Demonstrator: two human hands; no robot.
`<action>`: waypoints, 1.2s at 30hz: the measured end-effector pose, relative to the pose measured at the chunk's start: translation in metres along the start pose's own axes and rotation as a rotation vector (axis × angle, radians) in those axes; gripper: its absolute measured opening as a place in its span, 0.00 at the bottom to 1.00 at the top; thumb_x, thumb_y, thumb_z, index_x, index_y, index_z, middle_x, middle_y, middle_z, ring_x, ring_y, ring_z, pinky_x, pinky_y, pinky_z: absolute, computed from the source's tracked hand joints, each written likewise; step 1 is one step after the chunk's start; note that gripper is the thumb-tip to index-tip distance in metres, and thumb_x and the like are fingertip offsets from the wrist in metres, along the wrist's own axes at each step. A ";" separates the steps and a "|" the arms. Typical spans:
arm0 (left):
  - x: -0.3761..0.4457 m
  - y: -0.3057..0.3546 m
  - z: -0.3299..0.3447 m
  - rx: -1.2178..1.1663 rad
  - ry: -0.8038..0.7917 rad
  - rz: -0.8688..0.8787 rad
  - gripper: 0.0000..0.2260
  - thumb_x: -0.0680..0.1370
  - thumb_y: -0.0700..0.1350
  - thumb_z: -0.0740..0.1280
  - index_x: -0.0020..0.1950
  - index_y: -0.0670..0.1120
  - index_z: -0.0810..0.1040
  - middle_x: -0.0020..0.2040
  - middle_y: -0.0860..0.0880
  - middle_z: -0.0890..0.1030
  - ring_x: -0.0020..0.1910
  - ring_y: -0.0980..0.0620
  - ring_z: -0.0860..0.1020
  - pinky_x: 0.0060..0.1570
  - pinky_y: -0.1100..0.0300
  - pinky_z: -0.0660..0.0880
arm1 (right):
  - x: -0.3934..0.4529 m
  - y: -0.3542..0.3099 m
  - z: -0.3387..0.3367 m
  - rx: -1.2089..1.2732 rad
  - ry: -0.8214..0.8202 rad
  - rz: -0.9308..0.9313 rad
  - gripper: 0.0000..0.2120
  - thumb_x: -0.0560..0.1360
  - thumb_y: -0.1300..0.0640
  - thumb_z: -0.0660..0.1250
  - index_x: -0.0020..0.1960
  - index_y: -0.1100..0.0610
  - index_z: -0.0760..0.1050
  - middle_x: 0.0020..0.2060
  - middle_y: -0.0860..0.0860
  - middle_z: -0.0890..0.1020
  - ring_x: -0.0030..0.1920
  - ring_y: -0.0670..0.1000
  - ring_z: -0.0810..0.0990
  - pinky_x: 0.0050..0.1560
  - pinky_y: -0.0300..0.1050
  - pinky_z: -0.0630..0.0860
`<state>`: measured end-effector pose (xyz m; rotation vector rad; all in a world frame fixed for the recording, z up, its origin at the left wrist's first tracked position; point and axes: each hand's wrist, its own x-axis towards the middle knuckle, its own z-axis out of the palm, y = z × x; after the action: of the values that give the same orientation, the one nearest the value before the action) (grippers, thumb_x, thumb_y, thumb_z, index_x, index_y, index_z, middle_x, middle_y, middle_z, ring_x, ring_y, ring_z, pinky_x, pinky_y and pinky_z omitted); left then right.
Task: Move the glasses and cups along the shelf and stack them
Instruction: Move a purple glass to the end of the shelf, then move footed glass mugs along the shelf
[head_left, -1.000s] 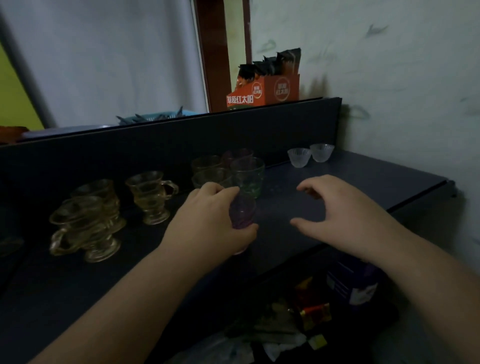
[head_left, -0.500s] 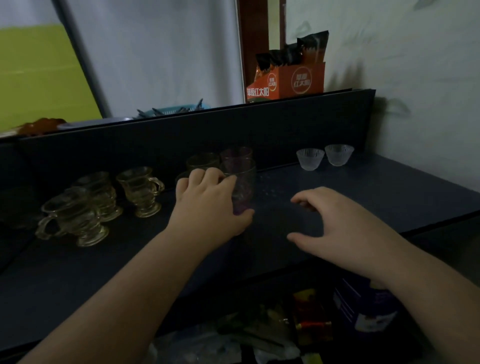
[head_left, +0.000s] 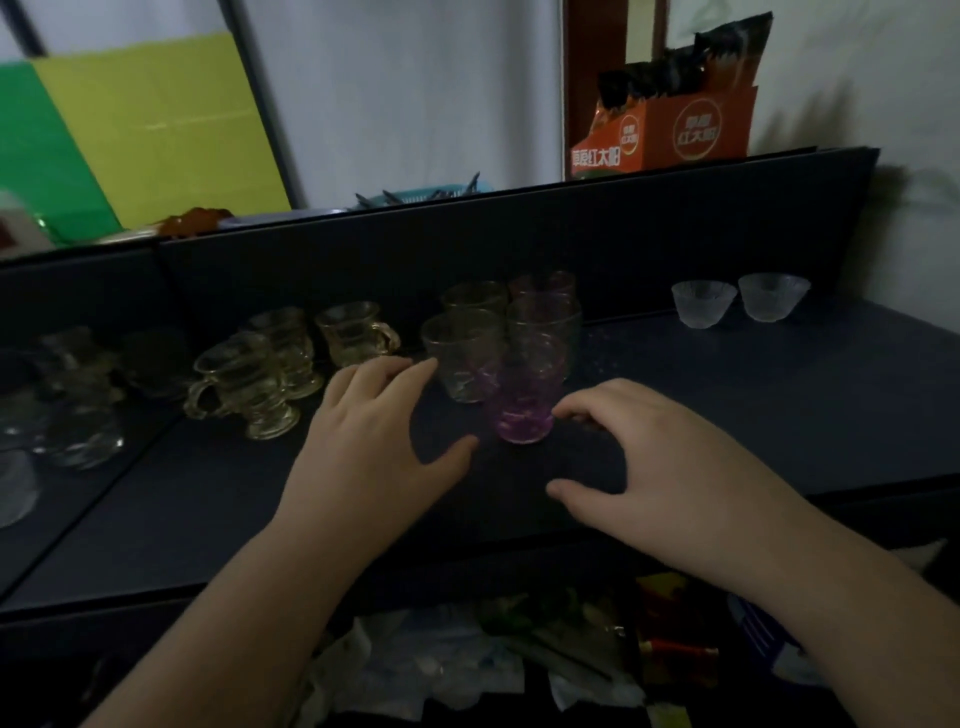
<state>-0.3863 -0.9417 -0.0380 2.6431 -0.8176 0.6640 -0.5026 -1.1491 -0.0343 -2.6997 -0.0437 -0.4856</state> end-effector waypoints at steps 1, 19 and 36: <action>-0.010 -0.010 -0.006 -0.005 0.014 -0.017 0.36 0.70 0.67 0.65 0.75 0.56 0.62 0.71 0.56 0.66 0.71 0.54 0.59 0.67 0.57 0.59 | 0.003 -0.010 0.004 0.006 0.000 -0.020 0.26 0.71 0.36 0.69 0.67 0.38 0.68 0.59 0.34 0.71 0.59 0.37 0.72 0.59 0.38 0.73; -0.175 -0.275 -0.141 0.136 0.069 -0.306 0.34 0.73 0.64 0.64 0.76 0.55 0.61 0.70 0.55 0.67 0.69 0.51 0.64 0.62 0.55 0.67 | 0.073 -0.267 0.150 0.114 -0.067 -0.235 0.24 0.73 0.39 0.69 0.67 0.39 0.70 0.57 0.32 0.70 0.57 0.33 0.69 0.53 0.30 0.68; -0.208 -0.438 -0.170 0.085 0.089 -0.347 0.33 0.73 0.62 0.65 0.76 0.55 0.62 0.69 0.57 0.68 0.69 0.54 0.64 0.63 0.61 0.63 | 0.154 -0.418 0.236 0.125 0.028 -0.319 0.22 0.73 0.41 0.70 0.65 0.42 0.73 0.55 0.35 0.73 0.54 0.35 0.71 0.50 0.28 0.68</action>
<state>-0.3378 -0.4301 -0.0606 2.7115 -0.2993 0.7264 -0.3217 -0.6783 -0.0276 -2.5711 -0.4868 -0.5921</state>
